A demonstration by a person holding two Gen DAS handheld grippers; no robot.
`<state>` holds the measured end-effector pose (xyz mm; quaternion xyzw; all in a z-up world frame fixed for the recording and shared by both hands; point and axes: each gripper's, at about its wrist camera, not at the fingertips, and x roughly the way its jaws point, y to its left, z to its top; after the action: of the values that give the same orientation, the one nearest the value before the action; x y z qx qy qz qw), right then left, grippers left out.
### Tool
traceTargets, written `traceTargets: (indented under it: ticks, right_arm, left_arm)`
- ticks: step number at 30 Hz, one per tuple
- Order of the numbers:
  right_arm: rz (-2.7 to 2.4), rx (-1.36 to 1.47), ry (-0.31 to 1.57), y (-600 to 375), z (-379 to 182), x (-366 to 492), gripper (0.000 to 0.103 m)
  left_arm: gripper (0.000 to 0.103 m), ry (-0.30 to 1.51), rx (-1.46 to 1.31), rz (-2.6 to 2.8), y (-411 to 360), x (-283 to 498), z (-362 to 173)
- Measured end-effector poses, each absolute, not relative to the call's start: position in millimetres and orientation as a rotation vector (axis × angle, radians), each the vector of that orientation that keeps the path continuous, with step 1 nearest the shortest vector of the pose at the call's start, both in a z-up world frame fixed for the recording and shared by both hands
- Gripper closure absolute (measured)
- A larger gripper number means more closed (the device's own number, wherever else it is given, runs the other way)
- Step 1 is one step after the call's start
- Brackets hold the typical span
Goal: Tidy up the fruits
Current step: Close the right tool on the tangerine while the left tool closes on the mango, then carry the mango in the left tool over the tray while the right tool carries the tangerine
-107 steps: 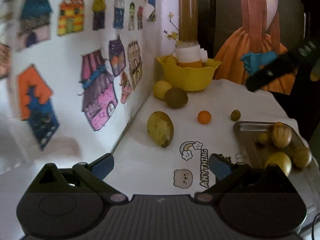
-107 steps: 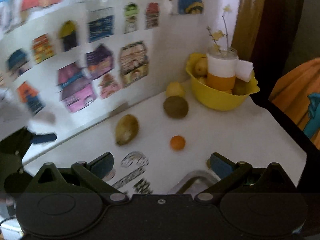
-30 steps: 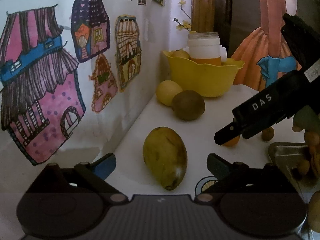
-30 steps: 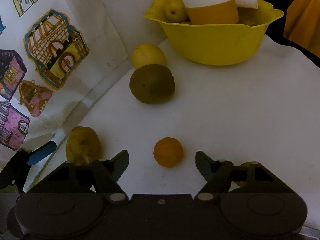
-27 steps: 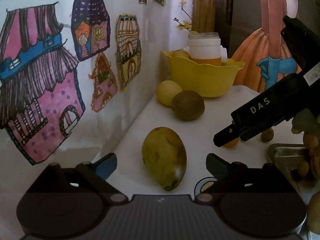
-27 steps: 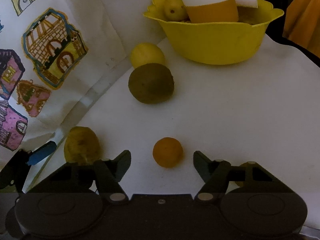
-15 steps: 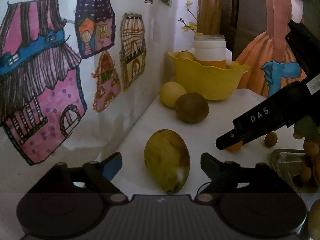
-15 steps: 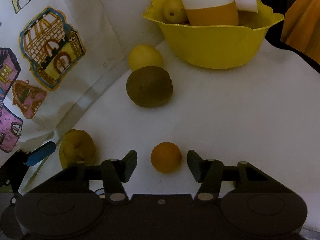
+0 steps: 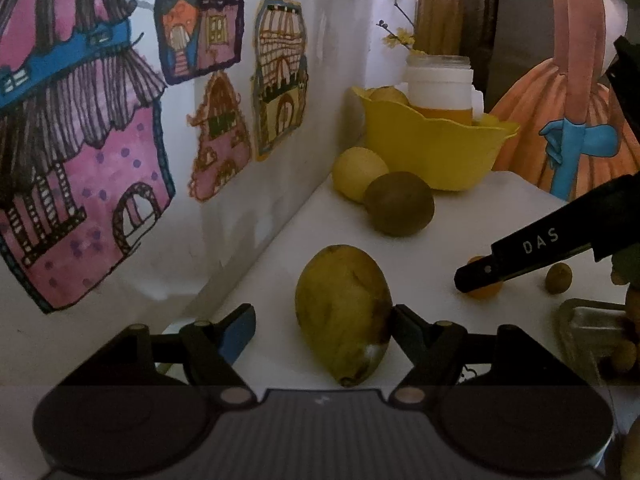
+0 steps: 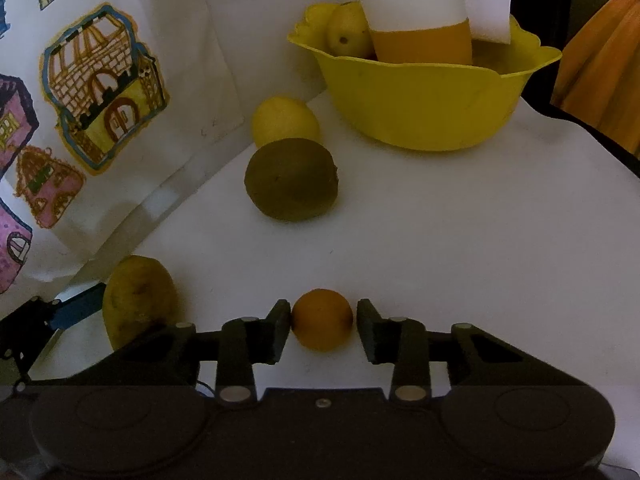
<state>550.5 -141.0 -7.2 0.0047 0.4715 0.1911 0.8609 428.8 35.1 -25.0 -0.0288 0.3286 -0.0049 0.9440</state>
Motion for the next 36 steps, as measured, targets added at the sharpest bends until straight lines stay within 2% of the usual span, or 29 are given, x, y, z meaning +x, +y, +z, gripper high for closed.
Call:
traceTargets:
  ticks: [2,4,5,6,20,36]
  right_arm:
    - [0.404,0.015,0.983,-141.4,-7.5,549.5,0.068]
    - [0.406,0.016,0.976,-141.2,-8.1,548.4,0.068]
    - [0.406,0.016,0.972,-141.4,-8.5,547.5,0.068]
    - [0.407,0.018,0.968,-141.8,-8.9,546.8,0.068]
    - [0.448,0.094,0.974,-155.0,-5.1,523.5,0.069]
    - [0.528,0.140,0.894,-178.7,38.8,444.4,0.069]
  left_arm:
    - [0.029,0.678,-0.071,-0.015,35.7,430.4,-25.9]
    - [0.037,0.678,-0.084,-0.028,35.2,431.8,-26.1]
    - [0.045,0.678,-0.089,-0.036,35.0,431.9,-25.9]
    - [0.046,0.680,-0.091,-0.039,34.2,432.0,-25.6]
    - [0.047,0.653,-0.140,-0.071,38.9,396.7,-19.2]
    - [0.047,0.591,-0.180,-0.103,22.0,325.1,13.9]
